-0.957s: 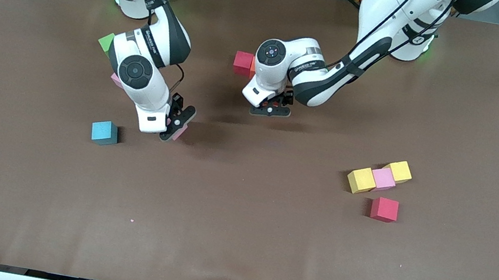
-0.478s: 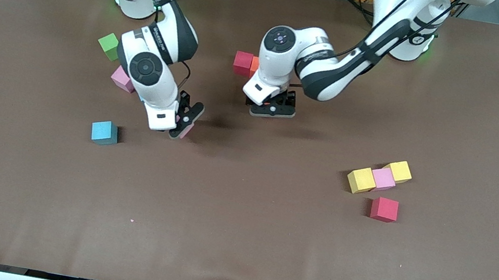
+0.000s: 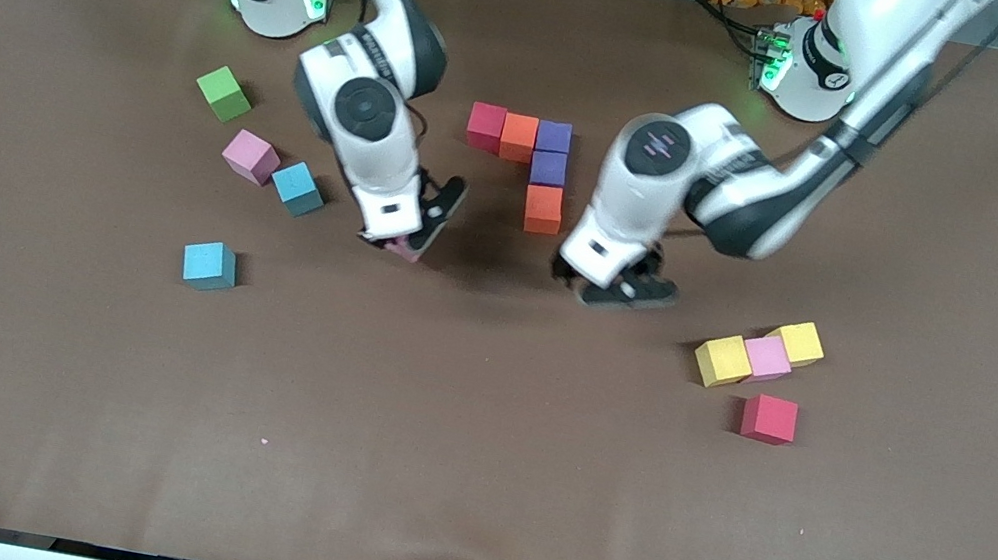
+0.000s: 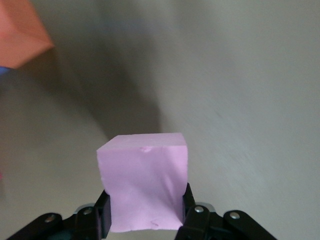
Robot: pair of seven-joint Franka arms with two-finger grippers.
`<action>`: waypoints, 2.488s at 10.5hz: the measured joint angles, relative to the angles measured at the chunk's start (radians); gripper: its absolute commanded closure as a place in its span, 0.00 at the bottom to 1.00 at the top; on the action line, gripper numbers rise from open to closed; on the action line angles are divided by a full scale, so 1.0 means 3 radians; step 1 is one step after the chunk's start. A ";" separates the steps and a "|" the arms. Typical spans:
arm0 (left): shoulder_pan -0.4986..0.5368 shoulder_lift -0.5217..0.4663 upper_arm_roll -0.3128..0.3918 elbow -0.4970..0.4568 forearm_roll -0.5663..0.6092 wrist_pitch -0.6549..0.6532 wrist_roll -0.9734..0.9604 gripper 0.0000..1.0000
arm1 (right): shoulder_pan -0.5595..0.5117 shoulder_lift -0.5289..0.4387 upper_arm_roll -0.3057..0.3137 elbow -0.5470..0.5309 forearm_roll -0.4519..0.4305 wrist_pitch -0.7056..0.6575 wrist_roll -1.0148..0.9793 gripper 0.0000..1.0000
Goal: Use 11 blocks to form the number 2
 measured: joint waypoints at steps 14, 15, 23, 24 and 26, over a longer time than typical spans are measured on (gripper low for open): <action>0.1111 0.0151 -0.0040 -0.0102 0.0002 0.0000 0.3757 0.00 | 0.0734 0.0436 -0.0008 0.0066 0.0001 0.0556 -0.0086 0.92; 0.1105 0.0160 -0.0045 -0.0126 0.0002 0.0000 0.3981 0.00 | 0.0735 0.0453 -0.0009 0.0068 0.0001 0.0585 -0.0093 0.92; 0.1110 0.0225 -0.0045 -0.0243 0.0170 0.0025 0.5215 0.00 | 0.0748 0.0511 0.0000 0.0121 0.0001 0.0610 -0.0146 0.85; 0.1114 0.0260 -0.0045 -0.0246 0.0243 0.0064 0.5245 0.00 | 0.0766 0.0511 0.0000 0.0122 0.0001 0.0610 -0.0146 0.16; 0.1120 0.0318 -0.0044 -0.0262 0.0256 0.0150 0.5321 0.00 | 0.0813 0.0514 0.0001 0.0123 0.0001 0.0610 -0.0147 0.00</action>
